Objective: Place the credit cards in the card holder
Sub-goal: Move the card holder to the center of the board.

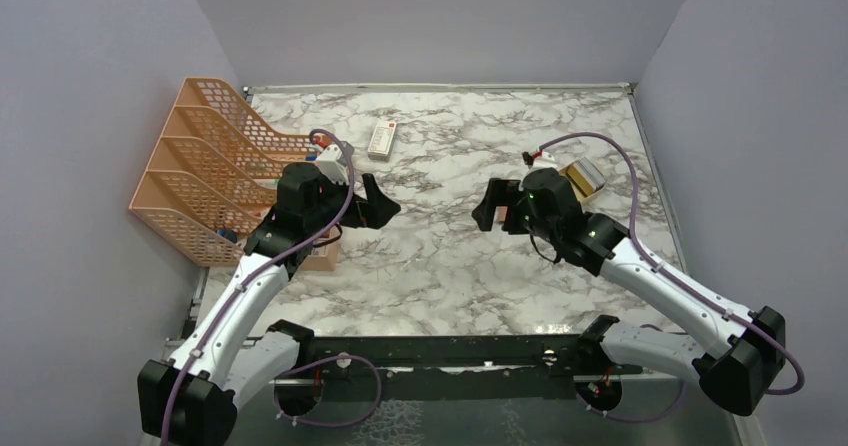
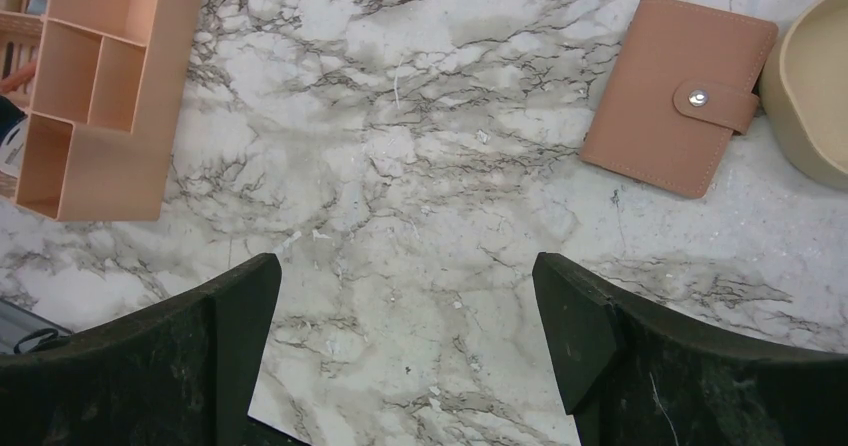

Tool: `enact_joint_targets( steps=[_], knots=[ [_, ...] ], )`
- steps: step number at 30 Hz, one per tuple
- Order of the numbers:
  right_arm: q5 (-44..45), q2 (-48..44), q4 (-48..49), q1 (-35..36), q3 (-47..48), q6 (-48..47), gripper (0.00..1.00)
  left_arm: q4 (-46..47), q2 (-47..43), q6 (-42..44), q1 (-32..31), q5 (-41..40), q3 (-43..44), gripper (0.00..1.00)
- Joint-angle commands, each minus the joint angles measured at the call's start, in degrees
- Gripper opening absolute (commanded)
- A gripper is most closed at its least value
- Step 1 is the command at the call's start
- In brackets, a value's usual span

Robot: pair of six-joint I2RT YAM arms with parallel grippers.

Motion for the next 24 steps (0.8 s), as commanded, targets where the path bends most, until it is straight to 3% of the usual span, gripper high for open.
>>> enact_joint_targets(
  steps=[1,13,21,23,24],
  knots=[
    [2.56,-1.67,0.95,-0.48,-0.04,0.64,1.00,1.01,-2.16,-0.46,0.34,0.43,-1.03,0.99],
    [8.65,5.34,0.34,-0.48,1.80,0.55,1.00,-1.74,-4.22,0.55,0.37,-3.92,-2.03,0.99],
    [13.95,21.55,0.74,-0.92,6.92,-0.73,1.00,-2.31,-4.79,0.92,0.30,-4.10,-2.36,0.99],
    [13.78,25.35,1.88,-1.81,8.13,-1.71,0.95,-2.65,-5.37,1.13,0.28,-4.75,-2.38,0.99],
    [13.48,27.02,2.70,-2.39,8.63,-2.23,0.88,-2.72,-5.71,1.21,0.26,-4.98,-2.42,0.99]
  ],
)
